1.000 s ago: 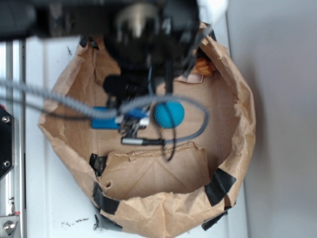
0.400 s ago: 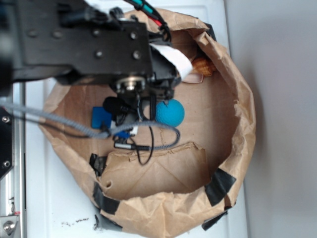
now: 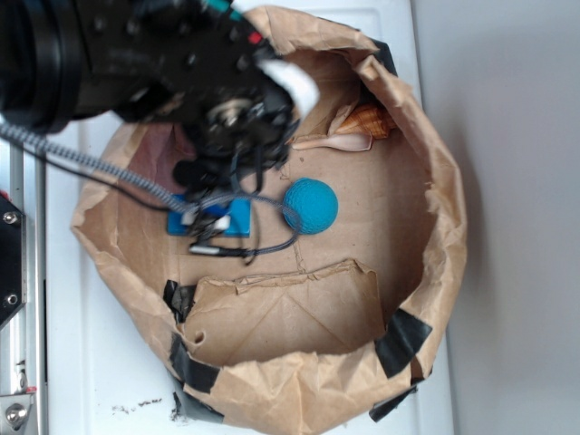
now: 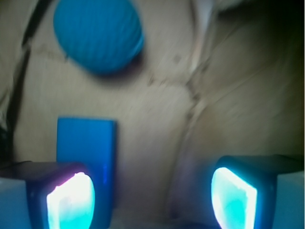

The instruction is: Grab the blue block.

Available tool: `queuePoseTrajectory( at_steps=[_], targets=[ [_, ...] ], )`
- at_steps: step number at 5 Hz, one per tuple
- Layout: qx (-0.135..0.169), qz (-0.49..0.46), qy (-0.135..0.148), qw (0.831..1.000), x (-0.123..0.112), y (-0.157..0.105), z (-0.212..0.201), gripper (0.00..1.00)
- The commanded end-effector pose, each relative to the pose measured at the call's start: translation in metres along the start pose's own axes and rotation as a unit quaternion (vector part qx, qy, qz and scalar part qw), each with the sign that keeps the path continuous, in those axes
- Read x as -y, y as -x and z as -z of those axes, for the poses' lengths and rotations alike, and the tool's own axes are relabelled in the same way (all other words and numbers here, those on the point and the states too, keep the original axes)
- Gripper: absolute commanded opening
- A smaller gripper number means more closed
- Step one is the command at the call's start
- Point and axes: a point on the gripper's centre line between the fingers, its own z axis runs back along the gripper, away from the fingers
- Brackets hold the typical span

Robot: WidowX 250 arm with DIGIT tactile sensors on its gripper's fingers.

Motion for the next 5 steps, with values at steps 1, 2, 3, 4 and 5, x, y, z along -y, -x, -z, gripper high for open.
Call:
queuePoseTrajectory(
  at_steps=[1,2,3,4,5],
  targets=[
    [0.015,-0.044,0.01,0.999,0.007,0.007,-0.013,1.0],
    [0.039,-0.041,0.017,0.998,0.011,0.004,-0.026,1.0],
    [0.063,-0.04,0.026,0.997,0.012,0.0,-0.029,1.0],
    [0.051,-0.033,0.029,0.998,0.018,0.001,-0.023,1.0],
    [0.044,-0.019,0.033,0.998,0.029,0.002,-0.011,1.0]
  ],
)
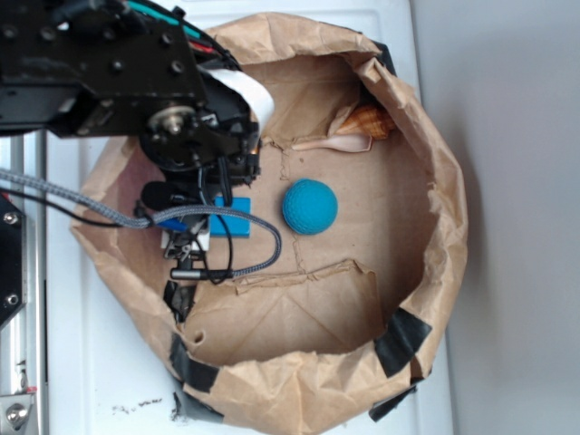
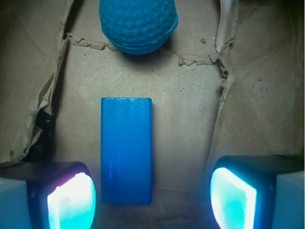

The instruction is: Grab the blue block.

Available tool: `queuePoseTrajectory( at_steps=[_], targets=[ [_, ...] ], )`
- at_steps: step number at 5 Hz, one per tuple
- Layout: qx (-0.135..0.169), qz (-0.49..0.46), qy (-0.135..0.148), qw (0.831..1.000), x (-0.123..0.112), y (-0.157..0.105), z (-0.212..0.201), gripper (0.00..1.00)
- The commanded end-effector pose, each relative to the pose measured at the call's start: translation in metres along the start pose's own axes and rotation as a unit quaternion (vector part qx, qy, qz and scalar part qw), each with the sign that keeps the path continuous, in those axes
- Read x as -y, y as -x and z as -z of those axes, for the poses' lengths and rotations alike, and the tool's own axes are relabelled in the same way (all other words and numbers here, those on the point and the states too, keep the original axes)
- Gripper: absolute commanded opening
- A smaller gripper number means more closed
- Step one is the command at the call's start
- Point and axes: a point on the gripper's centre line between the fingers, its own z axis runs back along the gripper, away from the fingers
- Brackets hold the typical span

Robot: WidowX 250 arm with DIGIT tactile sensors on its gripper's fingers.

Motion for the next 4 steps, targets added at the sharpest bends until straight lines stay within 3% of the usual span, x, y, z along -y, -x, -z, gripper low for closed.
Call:
queuePoseTrajectory(
  at_steps=[1,4],
  targets=[
    [0.006,0.026,-0.022,0.999,0.022,0.004,0.031,1.0],
    [-0.023,0.017,-0.083,0.996,0.023,0.001,0.07,0.96]
  ],
)
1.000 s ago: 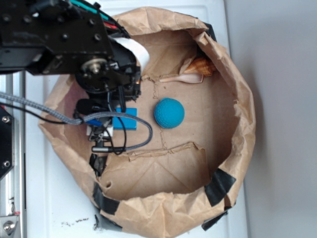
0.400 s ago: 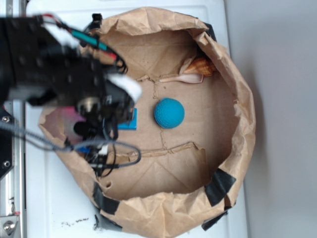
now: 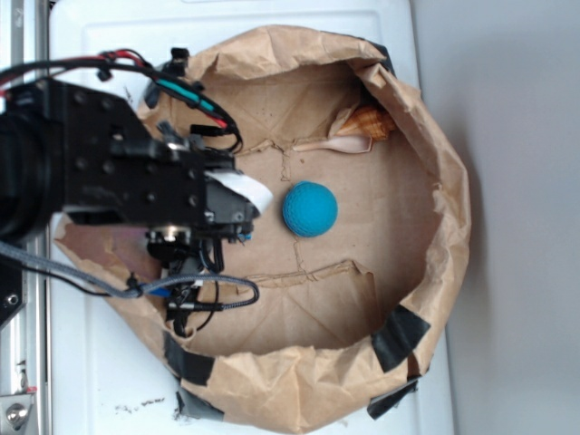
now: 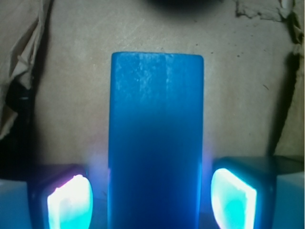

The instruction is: Grab the blue block.

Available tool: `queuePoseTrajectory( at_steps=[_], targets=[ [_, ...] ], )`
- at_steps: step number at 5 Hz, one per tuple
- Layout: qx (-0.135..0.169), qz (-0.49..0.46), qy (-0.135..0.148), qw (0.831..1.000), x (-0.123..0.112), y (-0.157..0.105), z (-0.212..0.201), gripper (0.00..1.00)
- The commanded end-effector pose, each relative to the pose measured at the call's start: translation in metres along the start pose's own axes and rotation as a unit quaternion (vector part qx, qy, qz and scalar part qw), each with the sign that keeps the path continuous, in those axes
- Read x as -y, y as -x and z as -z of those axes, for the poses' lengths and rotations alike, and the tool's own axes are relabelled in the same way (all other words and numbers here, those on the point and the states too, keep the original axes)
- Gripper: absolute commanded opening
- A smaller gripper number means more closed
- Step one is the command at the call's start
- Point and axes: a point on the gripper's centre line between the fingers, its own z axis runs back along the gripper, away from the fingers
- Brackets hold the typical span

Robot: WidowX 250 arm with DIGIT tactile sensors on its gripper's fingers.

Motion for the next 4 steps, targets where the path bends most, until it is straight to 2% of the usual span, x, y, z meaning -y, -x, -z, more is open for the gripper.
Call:
queuePoseTrajectory(
  at_steps=[1,2,3,4],
  targets=[
    [0.0,-0.027,-0.005,1.0,0.003,-0.005,0.009,0.0],
    [0.025,-0.02,0.012,0.999,-0.002,-0.005,-0.013,0.0],
    [0.066,-0.005,0.026,0.997,-0.007,0.003,-0.041,0.0],
    [0.095,0.012,0.046,0.994,-0.016,0.011,-0.07,0.0]
  ],
)
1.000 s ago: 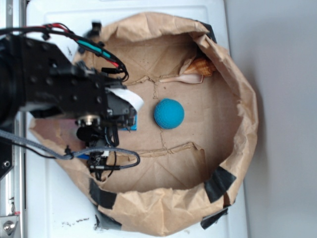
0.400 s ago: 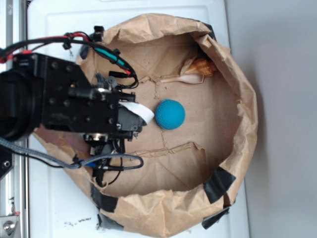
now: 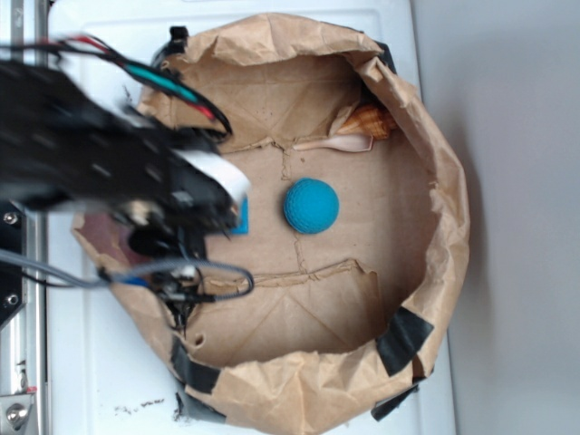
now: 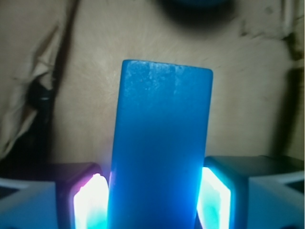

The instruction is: Grab the blue block.

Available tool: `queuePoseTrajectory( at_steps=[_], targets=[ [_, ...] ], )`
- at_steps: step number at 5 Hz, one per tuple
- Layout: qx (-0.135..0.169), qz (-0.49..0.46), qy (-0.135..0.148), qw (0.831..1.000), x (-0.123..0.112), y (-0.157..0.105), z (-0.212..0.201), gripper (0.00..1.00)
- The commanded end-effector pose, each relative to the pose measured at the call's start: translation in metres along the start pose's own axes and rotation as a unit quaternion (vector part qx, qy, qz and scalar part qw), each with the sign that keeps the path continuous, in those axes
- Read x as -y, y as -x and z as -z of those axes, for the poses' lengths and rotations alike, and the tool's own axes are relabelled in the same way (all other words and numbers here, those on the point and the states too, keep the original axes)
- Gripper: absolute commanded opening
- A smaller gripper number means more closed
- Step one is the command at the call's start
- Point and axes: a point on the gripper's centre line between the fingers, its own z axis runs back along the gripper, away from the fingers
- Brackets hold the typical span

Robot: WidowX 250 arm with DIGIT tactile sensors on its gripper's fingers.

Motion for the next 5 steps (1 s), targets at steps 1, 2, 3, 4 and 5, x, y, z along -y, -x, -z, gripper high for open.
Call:
queuePoseTrajectory(
  at_steps=[1,2,3,4,5],
  targets=[
    [0.059,0.025,0.033,0.997,-0.016,0.005,-0.056,0.0],
    [0.067,0.031,0.05,0.996,-0.023,0.008,-0.082,0.0],
    [0.073,0.027,0.029,0.997,-0.024,0.008,-0.103,0.0],
    [0.111,0.044,0.019,0.993,-0.019,0.004,-0.115,0.0],
    [0.126,0.067,-0.058,0.988,-0.011,0.002,-0.115,1.0]
  ],
)
